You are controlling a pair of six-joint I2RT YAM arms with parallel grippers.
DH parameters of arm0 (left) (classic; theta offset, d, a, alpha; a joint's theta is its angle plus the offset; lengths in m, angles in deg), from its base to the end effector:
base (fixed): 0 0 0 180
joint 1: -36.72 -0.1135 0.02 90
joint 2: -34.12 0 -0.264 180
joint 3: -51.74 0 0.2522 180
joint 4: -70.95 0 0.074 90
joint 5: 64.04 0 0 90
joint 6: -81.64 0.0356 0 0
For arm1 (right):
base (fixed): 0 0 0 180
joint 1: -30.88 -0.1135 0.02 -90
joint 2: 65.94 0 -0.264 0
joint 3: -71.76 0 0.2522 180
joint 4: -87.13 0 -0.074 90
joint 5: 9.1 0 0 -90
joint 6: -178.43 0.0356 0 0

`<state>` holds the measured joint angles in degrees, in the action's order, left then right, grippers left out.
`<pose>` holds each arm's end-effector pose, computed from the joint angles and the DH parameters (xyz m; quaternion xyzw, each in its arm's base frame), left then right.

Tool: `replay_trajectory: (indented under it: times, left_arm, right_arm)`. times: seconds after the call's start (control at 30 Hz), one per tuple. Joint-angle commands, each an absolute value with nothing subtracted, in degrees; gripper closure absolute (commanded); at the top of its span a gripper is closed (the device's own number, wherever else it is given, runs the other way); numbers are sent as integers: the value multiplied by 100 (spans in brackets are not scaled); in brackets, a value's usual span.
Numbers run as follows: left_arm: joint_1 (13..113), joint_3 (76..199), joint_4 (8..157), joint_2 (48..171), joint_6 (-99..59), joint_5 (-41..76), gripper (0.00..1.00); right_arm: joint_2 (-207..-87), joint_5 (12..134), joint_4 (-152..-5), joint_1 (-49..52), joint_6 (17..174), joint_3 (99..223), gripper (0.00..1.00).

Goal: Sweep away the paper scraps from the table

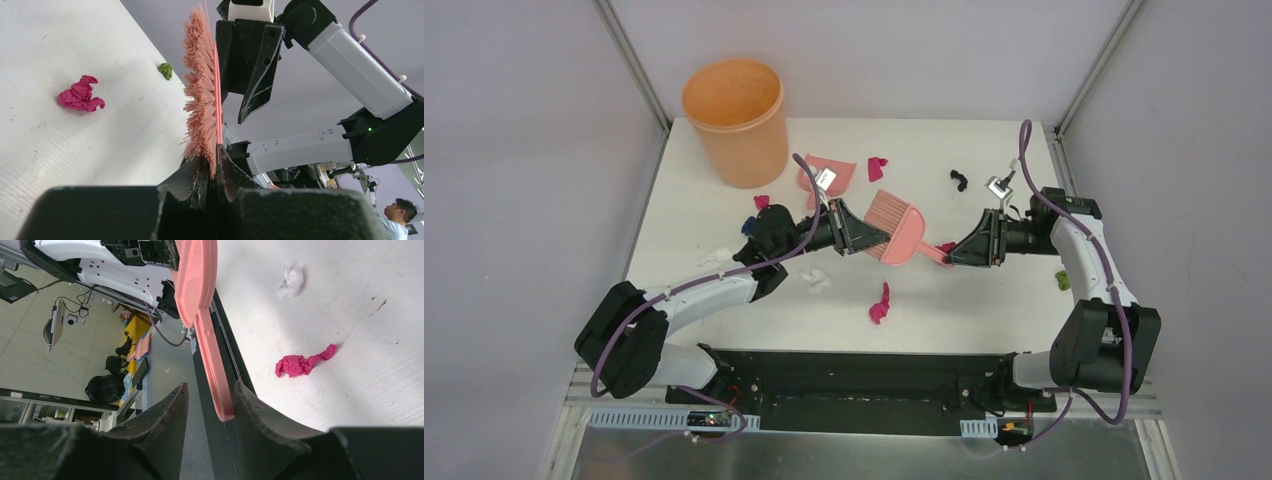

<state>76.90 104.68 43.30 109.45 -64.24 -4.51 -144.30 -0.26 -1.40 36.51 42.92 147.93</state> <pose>0.2104 -0.2013 0.2824 0.1035 0.6707 -0.6484 0.3450 0.2161 0.0140 0.2831 -0.2394 0.7207 0.5970 0.2587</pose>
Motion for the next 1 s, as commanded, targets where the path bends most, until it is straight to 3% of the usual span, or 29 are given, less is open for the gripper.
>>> replay_trajectory:
  times: [0.0,0.17,0.37,0.4,0.47,0.5,0.6,0.77,0.97]
  left_arm:
    - [7715,10636,3908,11018,-6262,-271,100]
    - [7715,10617,3593,11160,-6351,-354,100]
    - [7715,10498,3701,11138,-6220,-276,100]
    - [7711,10526,3817,11135,-6147,-311,99]
    - [7679,10806,4685,11142,-5799,-643,68]
    - [7652,11125,5572,11119,-5341,-899,59]
    - [7695,12073,8736,10911,-3304,-788,44]
    - [7814,12652,10882,10375,-1291,86,34]
    - [7850,12635,11087,10381,-310,-423,36]
  right_arm:
    - [-14294,-67,-113,3543,4022,14765,59]
    - [-14388,-119,-75,3518,4017,14798,68]
    - [-14363,-100,-59,3505,3946,14822,100]
    - [-14361,-37,-43,3501,3918,14843,100]
    - [-14346,144,-32,3494,3868,14917,100]
    - [-14346,266,-18,3455,3829,14967,100]
    - [-14353,1148,-3,3042,3703,15095,100]
    - [-14245,3259,-524,2049,3897,14814,100]
    - [-14256,3341,20,1605,3833,15170,100]
